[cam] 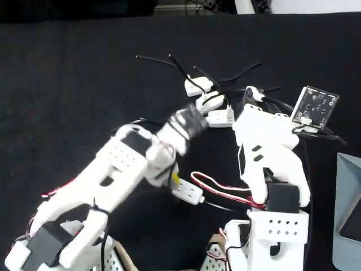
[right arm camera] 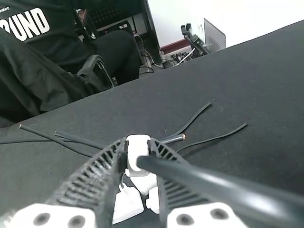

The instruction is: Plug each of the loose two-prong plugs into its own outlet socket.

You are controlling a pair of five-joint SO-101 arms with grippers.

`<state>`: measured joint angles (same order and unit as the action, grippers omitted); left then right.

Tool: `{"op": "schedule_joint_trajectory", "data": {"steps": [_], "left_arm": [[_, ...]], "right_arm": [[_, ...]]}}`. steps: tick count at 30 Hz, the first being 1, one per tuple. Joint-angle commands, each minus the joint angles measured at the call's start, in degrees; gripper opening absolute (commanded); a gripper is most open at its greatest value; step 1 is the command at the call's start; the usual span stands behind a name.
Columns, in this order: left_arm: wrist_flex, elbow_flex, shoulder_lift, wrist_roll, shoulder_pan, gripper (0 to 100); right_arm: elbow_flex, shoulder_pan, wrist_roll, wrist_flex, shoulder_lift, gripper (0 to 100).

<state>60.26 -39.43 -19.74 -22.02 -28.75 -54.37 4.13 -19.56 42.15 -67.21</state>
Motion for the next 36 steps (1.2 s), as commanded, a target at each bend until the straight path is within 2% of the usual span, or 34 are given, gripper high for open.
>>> {"op": "schedule_joint_trajectory", "data": {"steps": [1, 4, 13, 22, 36], "left_arm": [[-10.55, -7.78, -2.20, -8.26, -4.53, 35], [-14.15, -10.33, -2.20, -10.90, -6.37, 35], [-14.68, -9.10, -0.53, -13.89, -11.82, 35], [-14.59, 2.77, 16.53, -13.71, -12.35, 34], [-13.98, 2.95, 18.20, -13.63, -12.70, 7]], "right_arm": [[3.65, 0.79, -0.09, -1.14, -0.92, 1.1], [3.30, 0.79, -0.09, -1.23, -0.92, 1.1], [3.21, 0.79, -0.09, -1.23, -0.92, 1.1], [3.21, 0.79, -0.09, -1.23, -0.92, 1.1], [3.21, 0.79, -0.09, -1.23, -0.92, 1.1]]}}
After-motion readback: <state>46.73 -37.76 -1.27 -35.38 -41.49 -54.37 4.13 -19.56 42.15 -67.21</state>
